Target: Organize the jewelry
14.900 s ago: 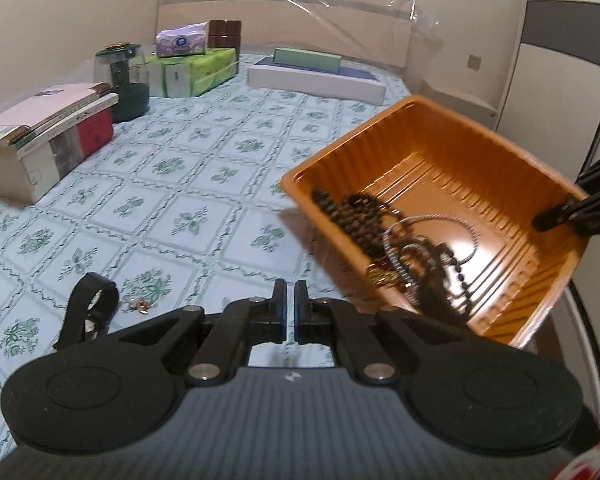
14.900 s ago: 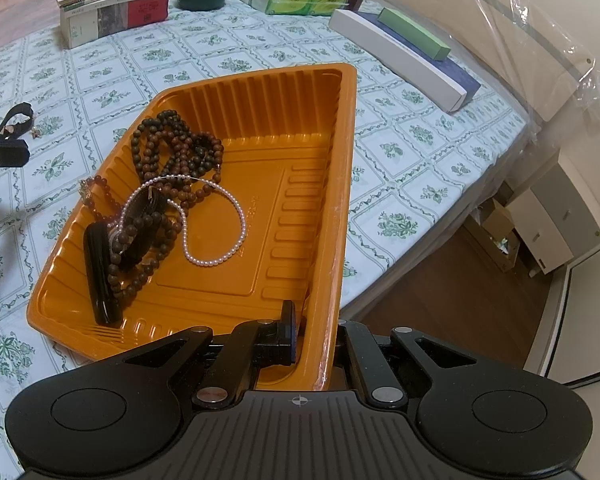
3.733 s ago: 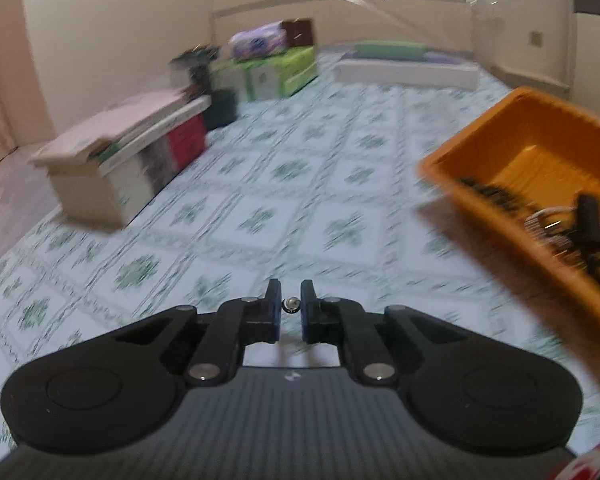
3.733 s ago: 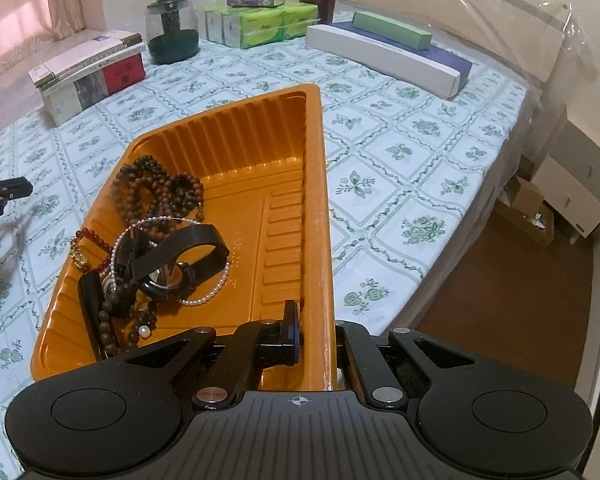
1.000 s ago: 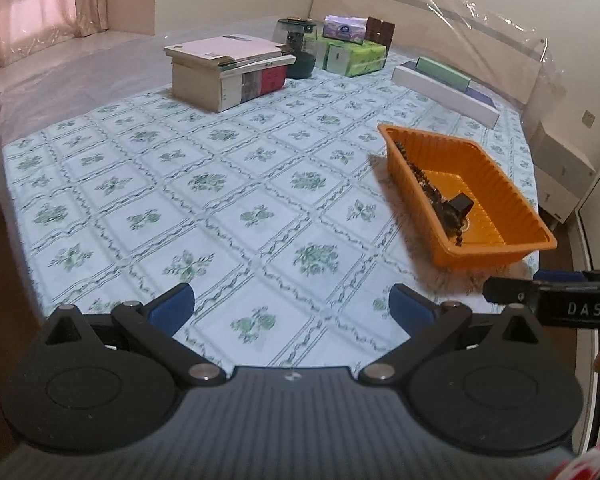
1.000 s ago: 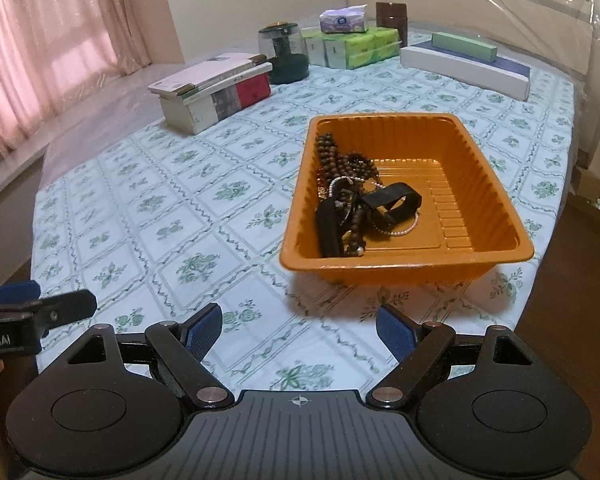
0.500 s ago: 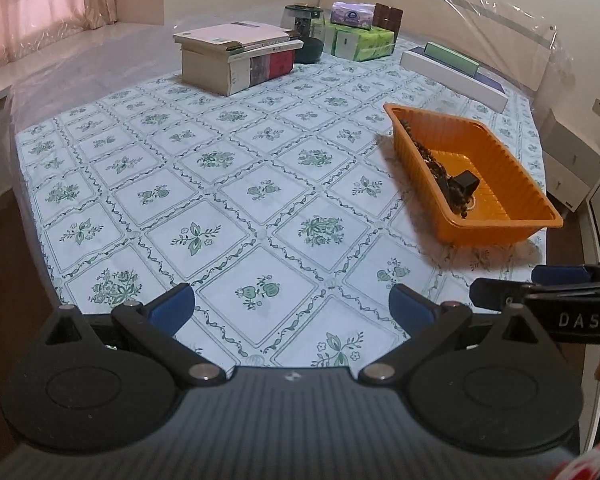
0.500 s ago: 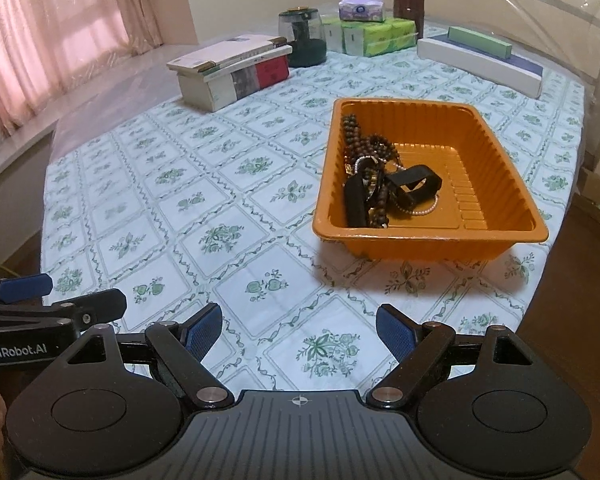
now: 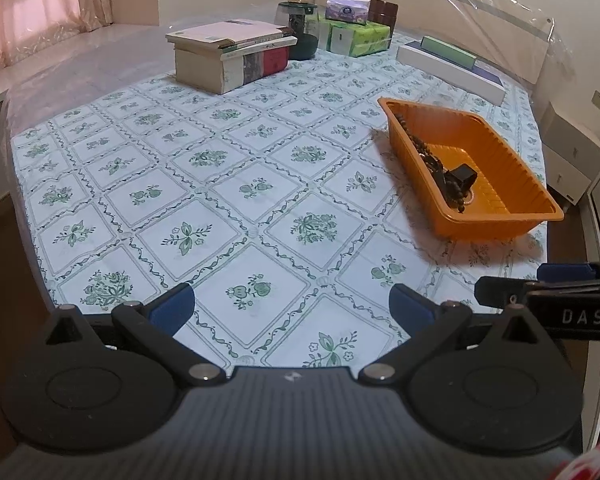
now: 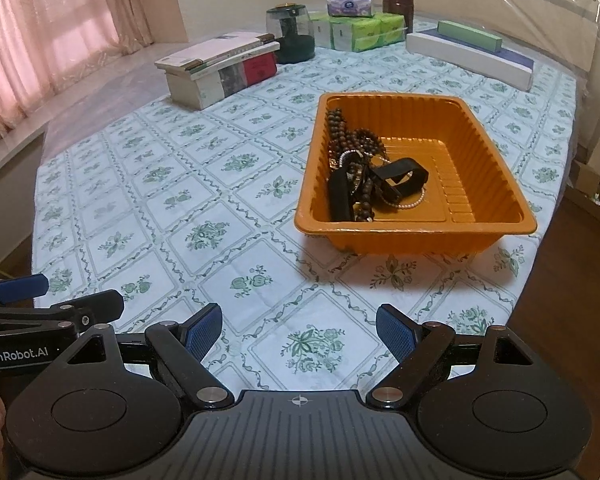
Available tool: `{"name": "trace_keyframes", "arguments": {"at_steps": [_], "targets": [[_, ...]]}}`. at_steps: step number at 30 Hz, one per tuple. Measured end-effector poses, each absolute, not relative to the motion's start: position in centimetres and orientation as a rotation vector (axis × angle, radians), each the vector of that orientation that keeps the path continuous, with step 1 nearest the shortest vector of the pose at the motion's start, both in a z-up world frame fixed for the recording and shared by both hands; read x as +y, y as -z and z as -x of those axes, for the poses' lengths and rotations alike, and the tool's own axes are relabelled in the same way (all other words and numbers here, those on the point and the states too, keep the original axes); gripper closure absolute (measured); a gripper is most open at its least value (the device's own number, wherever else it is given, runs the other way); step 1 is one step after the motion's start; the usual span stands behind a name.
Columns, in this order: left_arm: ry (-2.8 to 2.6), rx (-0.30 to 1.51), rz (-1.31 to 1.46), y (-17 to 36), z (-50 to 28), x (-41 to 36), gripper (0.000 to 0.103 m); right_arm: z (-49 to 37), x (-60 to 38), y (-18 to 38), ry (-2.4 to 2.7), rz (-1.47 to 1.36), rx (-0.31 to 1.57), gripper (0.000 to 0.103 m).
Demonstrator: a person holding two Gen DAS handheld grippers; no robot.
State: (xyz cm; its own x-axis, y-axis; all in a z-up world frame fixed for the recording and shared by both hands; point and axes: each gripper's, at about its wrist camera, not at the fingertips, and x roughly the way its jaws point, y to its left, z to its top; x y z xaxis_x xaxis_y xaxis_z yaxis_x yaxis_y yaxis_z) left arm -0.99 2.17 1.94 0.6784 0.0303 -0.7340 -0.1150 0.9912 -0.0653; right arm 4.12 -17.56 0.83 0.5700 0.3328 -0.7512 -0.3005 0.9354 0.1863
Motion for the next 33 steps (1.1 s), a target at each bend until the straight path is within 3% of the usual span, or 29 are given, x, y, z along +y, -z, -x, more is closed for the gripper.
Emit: {"name": "trace_keyframes", "arguments": {"at_steps": [33], "targets": [[-0.078, 0.832, 0.111, -1.44, 0.65, 2.11, 0.0, -4.35, -17.43, -0.36, -0.373, -0.037, 0.907, 0.019]]}}
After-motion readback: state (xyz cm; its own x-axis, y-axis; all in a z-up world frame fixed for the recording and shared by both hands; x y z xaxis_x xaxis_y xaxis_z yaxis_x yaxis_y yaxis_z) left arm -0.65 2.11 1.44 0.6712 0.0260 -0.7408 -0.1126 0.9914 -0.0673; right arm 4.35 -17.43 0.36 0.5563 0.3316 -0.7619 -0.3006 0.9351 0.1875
